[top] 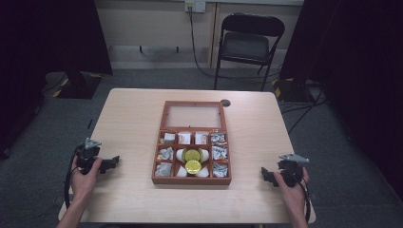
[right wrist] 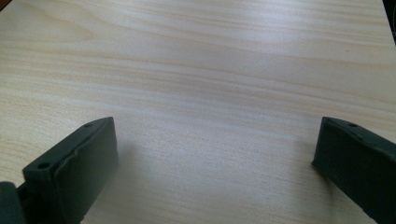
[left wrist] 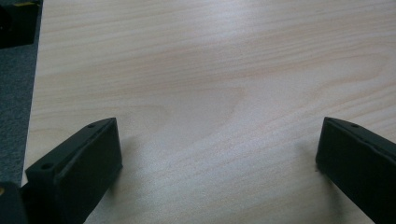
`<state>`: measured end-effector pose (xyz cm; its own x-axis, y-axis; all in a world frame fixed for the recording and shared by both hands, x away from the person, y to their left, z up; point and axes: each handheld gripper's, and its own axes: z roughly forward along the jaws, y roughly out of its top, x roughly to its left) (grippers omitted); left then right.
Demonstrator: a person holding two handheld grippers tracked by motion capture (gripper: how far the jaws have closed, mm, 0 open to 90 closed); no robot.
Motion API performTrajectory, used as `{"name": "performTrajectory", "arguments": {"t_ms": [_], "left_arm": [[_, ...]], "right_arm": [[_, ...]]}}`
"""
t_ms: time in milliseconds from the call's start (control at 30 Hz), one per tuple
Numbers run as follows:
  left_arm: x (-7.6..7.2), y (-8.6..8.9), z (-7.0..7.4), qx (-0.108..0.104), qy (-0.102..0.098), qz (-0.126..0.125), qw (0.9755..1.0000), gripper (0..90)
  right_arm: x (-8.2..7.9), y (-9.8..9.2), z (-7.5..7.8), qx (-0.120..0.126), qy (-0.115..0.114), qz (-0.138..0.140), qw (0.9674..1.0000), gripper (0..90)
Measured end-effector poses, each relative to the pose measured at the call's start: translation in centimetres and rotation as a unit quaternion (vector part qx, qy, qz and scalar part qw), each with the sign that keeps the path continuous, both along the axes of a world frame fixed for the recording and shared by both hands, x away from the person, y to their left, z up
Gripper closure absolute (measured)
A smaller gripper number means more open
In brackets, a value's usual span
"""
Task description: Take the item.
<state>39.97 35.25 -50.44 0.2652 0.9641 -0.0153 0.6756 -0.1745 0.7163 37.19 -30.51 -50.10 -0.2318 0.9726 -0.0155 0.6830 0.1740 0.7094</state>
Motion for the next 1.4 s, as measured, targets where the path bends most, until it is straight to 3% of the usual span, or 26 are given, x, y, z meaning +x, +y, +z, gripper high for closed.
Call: {"name": "performTrajectory", "arguments": {"t_ms": [200, 433, 633, 767, 933, 1300, 1400], "left_arm": [[-0.4, -0.6, 0.0, 0.002, 0.001, 0.02, 0.9998, 0.0], [-0.5, -0.8, 0.2, 0.005, 0.006, 0.014, 0.9999, 1.2], [-0.7, -0.6, 0.5, -0.003, -0.001, 0.018, 0.9998, 17.7], [-0.8, -0.7, 0.8, -0.004, 0.005, 0.012, 0.9999, 16.1], [-1.2, -0.7, 1.4, -0.02, -0.012, 0.007, 0.9997, 15.9], [-1.6, -1.4, 2.2, -0.03, -0.03, -0.016, 0.999, 18.9], [-1.8, -1.6, 2.5, -0.049, -0.044, -0.019, 0.9976, 19.3]], "right_arm": [[0.0, 0.0, 0.0, 0.0, 0.0, 0.0, 1.0, 0.0], [0.0, 0.0, 0.0, 0.0, 0.0, 0.0, 1.0, 0.0], [0.0, 0.0, 0.0, 0.0, 0.0, 0.0, 1.0, 0.0], [0.0, 0.0, 0.0, 0.0, 0.0, 0.0, 1.0, 0.0], [0.0, 0.0, 0.0, 0.0, 0.0, 0.0, 1.0, 0.0], [0.0, 0.0, 0.0, 0.0, 0.0, 0.0, 1.0, 0.0], [0.0, 0.0, 0.0, 0.0, 0.0, 0.0, 1.0, 0.0]]}}
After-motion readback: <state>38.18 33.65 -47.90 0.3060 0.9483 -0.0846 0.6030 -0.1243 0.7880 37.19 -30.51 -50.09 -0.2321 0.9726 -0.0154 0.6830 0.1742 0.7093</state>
